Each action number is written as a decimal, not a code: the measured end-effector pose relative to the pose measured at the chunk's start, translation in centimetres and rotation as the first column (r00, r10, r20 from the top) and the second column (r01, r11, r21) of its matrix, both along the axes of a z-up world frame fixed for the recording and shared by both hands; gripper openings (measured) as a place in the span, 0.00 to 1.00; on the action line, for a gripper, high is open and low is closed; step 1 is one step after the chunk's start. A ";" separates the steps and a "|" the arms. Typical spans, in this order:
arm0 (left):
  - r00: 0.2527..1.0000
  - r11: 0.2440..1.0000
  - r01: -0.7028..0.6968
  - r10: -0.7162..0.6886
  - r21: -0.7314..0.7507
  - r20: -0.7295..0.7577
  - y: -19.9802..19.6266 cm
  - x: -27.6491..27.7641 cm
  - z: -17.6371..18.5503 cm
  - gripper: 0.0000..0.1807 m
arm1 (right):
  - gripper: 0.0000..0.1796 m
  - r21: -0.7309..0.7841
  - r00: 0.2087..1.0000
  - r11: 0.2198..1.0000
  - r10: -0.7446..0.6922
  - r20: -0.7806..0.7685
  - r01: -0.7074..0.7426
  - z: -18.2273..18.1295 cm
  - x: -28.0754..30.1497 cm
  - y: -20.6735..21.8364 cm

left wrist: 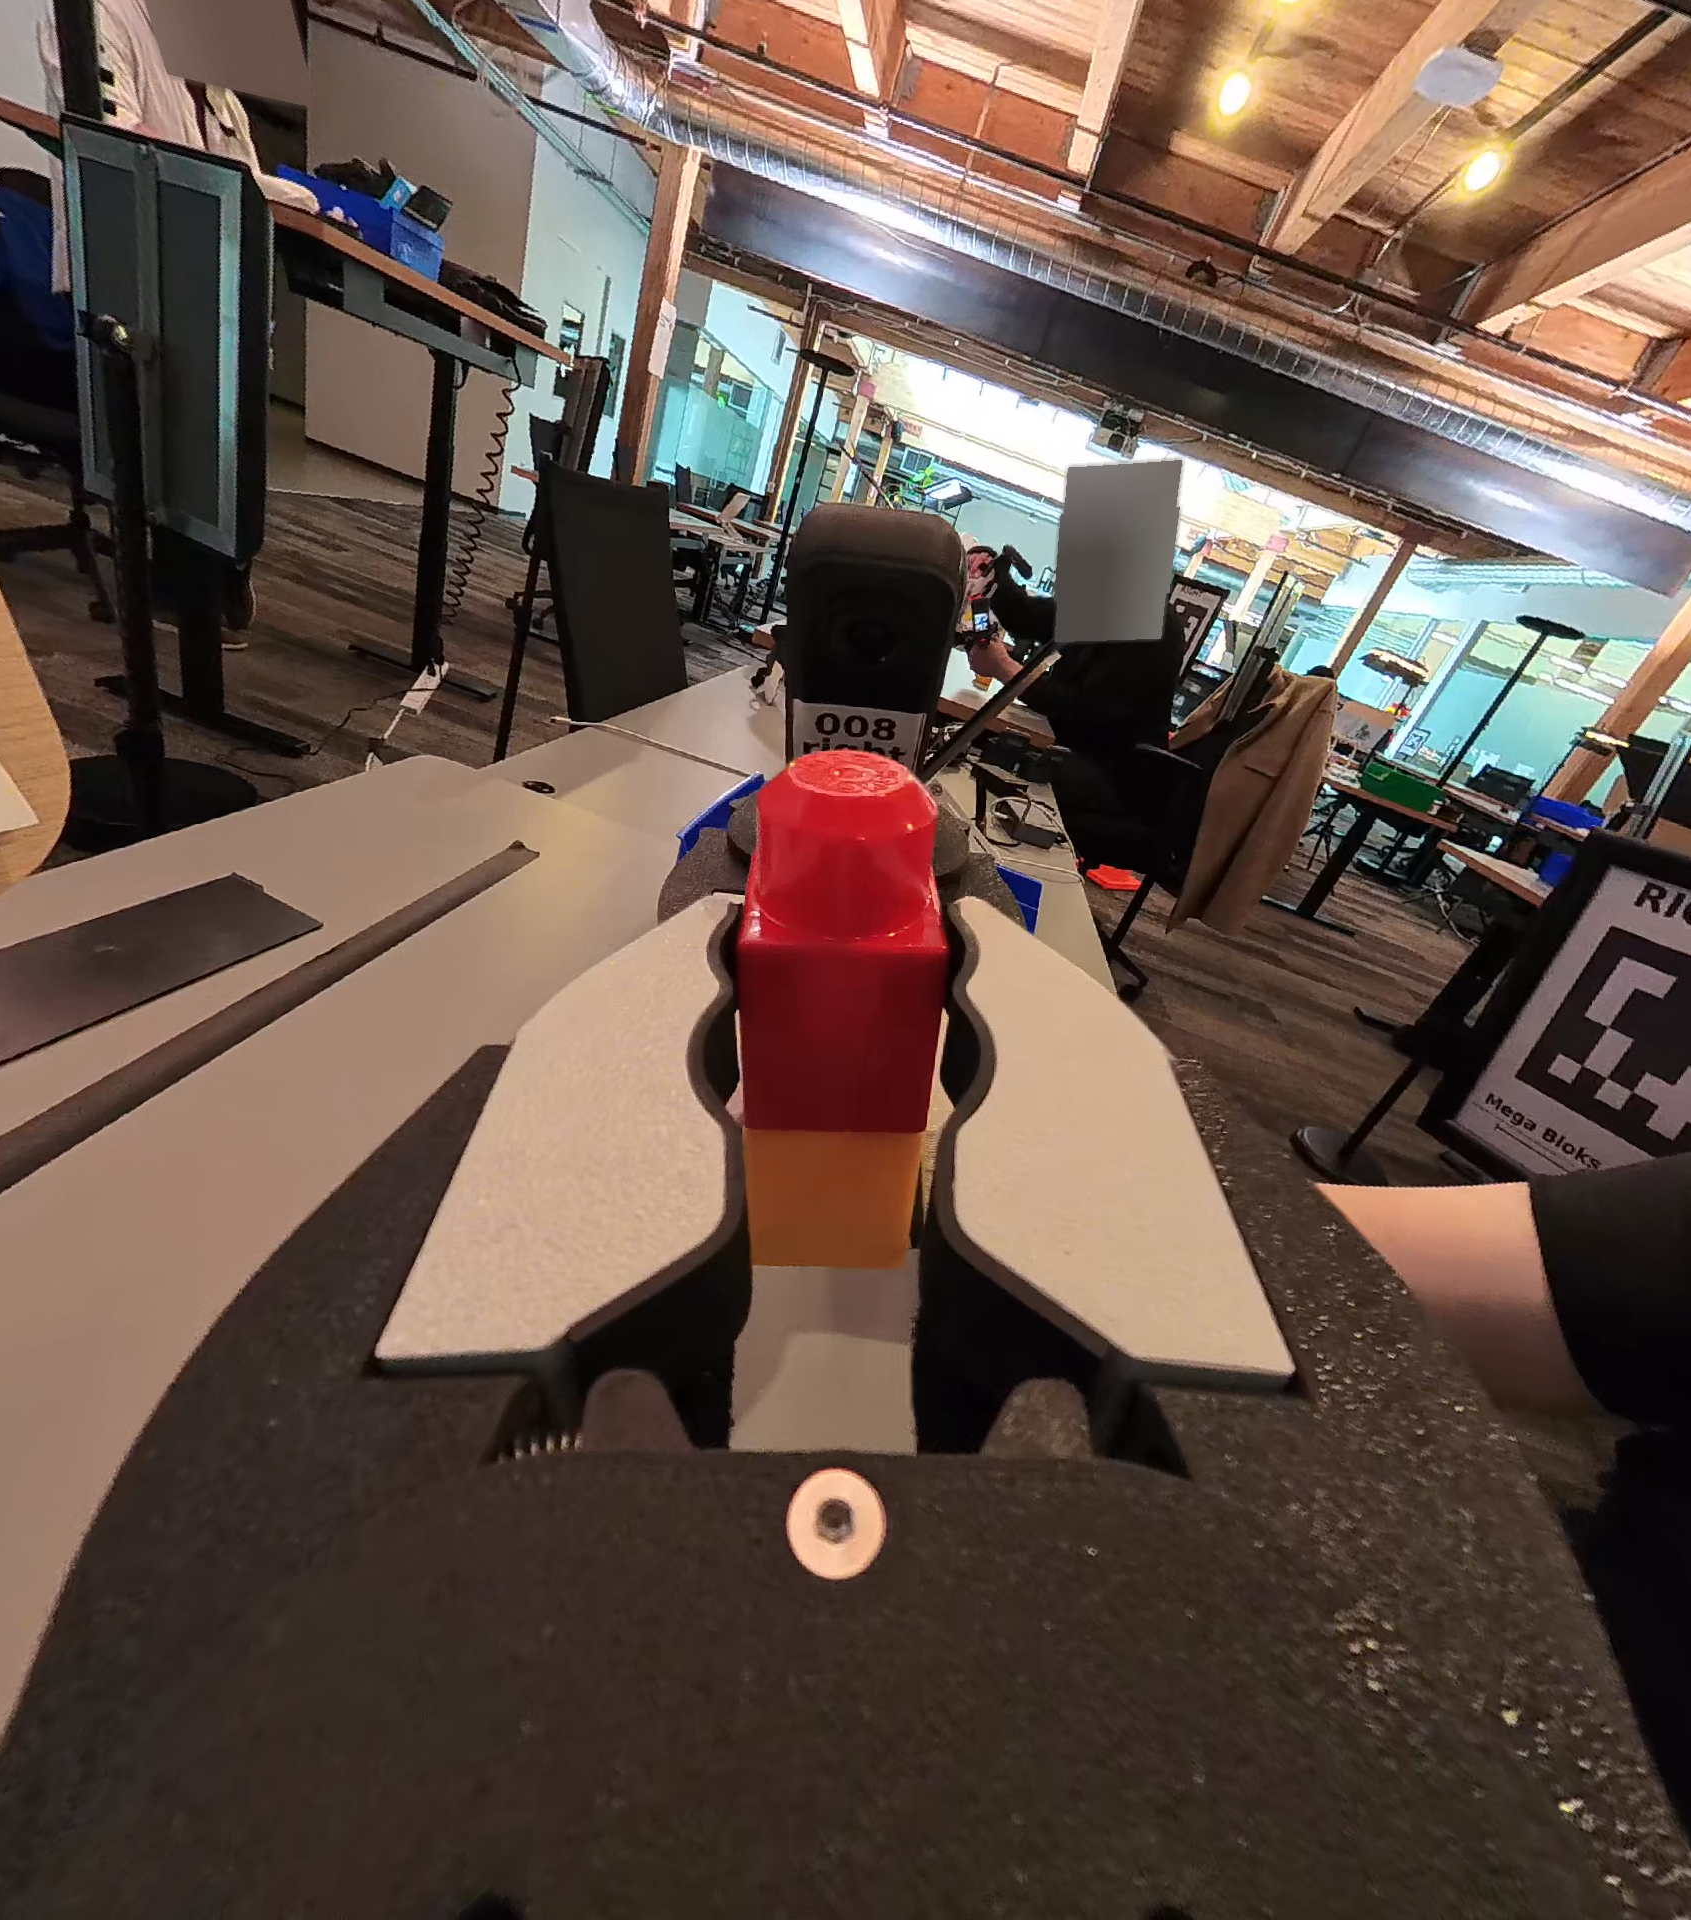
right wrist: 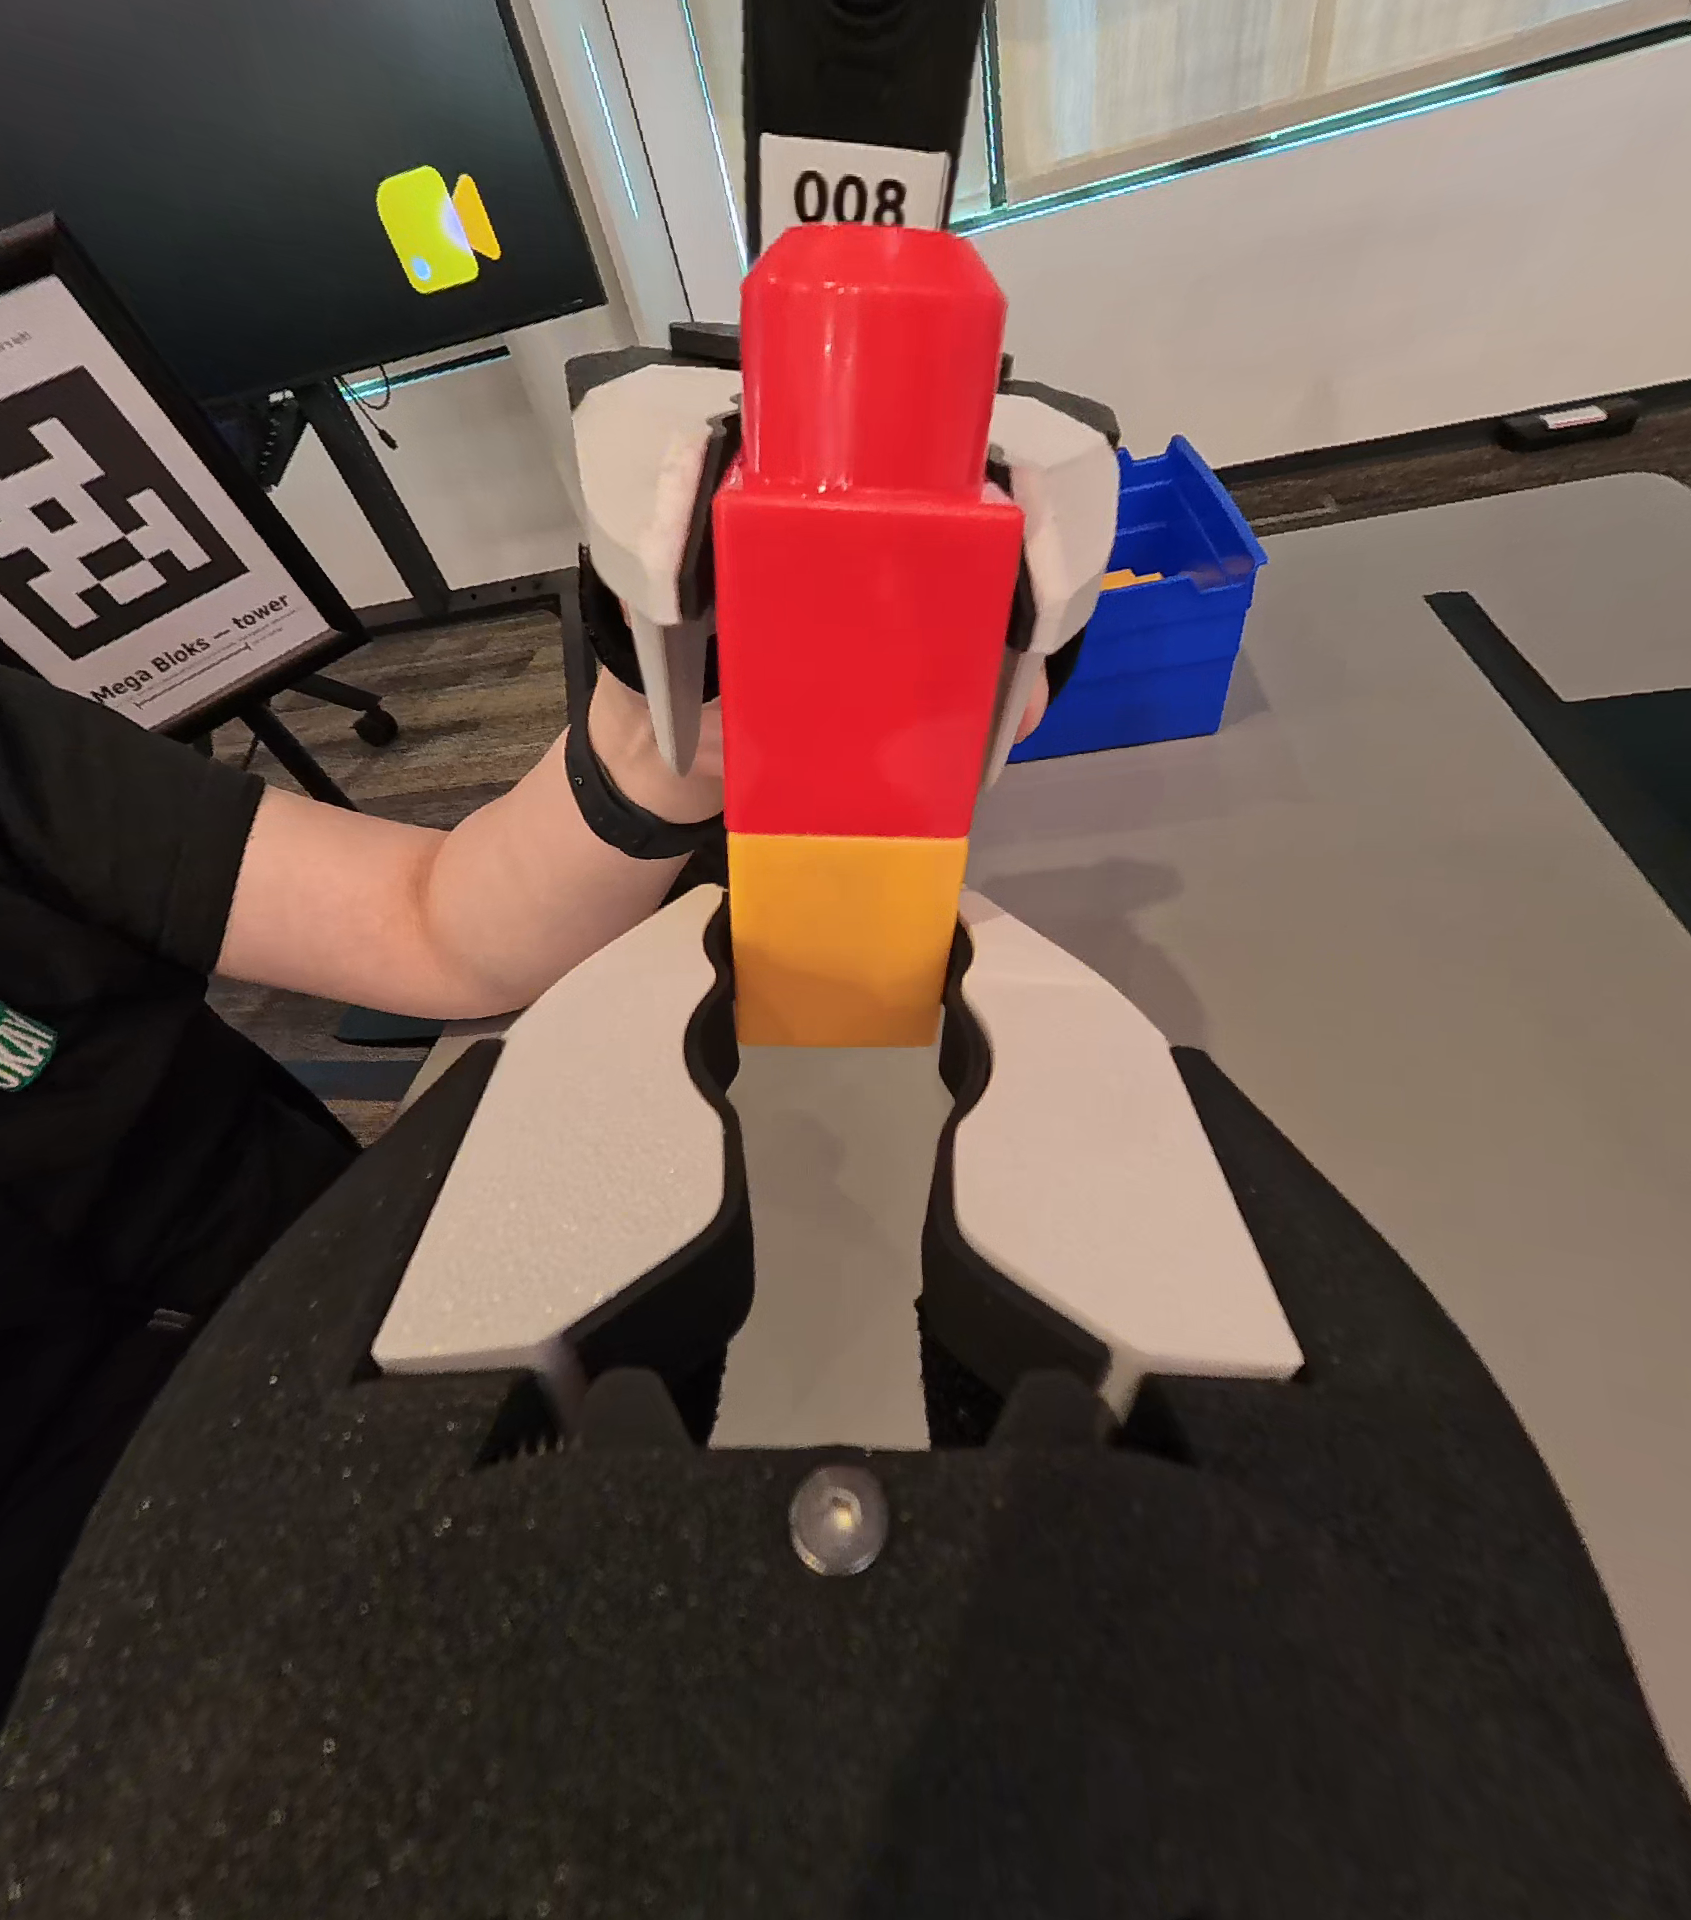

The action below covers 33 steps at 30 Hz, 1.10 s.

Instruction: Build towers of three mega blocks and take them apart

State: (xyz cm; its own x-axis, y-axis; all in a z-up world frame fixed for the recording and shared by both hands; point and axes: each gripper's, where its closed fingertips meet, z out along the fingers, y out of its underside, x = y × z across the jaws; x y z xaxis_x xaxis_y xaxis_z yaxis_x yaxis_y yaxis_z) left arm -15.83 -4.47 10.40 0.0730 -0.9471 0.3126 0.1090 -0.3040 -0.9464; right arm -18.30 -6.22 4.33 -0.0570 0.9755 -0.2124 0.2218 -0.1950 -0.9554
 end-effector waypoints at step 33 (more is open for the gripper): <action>0.997 0.998 -0.069 0.069 0.013 -0.023 -3.7 -4.1 3.8 0.26 | 0.19 0.057 0.991 0.995 -0.086 0.102 0.081 -0.2 2.3 0.5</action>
